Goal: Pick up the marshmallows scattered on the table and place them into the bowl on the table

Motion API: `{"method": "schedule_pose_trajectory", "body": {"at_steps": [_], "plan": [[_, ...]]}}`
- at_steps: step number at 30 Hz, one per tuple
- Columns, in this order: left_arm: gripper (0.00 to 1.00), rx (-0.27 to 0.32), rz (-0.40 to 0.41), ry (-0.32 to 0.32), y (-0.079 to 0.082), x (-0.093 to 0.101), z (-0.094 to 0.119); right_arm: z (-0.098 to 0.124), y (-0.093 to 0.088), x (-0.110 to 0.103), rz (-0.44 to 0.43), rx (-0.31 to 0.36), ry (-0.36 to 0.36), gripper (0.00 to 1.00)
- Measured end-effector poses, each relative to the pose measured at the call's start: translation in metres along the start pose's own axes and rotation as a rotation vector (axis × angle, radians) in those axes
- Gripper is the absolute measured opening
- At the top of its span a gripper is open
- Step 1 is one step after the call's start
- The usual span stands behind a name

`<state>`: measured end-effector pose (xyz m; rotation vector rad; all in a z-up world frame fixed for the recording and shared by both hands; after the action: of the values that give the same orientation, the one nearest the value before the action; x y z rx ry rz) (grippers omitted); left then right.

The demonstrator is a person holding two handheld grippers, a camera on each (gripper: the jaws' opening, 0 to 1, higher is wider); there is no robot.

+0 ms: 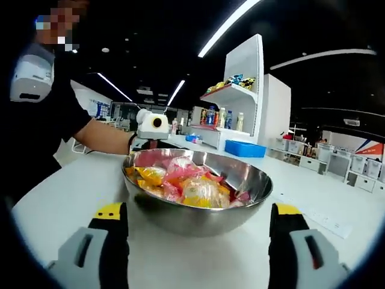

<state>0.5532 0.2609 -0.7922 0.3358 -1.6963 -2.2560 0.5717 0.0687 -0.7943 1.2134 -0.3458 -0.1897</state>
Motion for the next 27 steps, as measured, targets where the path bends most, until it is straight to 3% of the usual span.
{"method": "schedule_pose_trajectory", "body": {"at_steps": [2,6,13,27], "plan": [[0.93,0.011,0.000,-0.006,0.0002,0.0011,-0.0027,-0.0011,0.0113,-0.0023,-0.056,0.091,0.031,0.97],[0.94,0.024,-0.011,0.015,-0.0002,0.0000,-0.0057,-0.0014,0.0078,-0.0025,-0.071,0.077,0.014,0.96],[0.95,0.072,-0.008,0.026,-0.0017,0.0005,-0.0075,-0.0001,0.0070,-0.0063,-0.084,0.120,-0.006,0.93],[0.94,0.066,-0.012,0.028,-0.0015,0.0004,-0.0084,0.0018,0.0069,-0.0093,-0.078,0.132,-0.018,0.91]]}}
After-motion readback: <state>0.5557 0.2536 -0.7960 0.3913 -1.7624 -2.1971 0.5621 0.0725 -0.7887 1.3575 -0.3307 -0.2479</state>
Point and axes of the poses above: the point that each gripper's makers call its tool centre point, and the gripper's own axes: z roughly backward along the fingers, x roughly to its right, y roughly out of its top, the point moved 5 cm from there along z, roughly backward along the fingers, and after that the axes turned 13 degrees about -x, right-handed, at the moved point
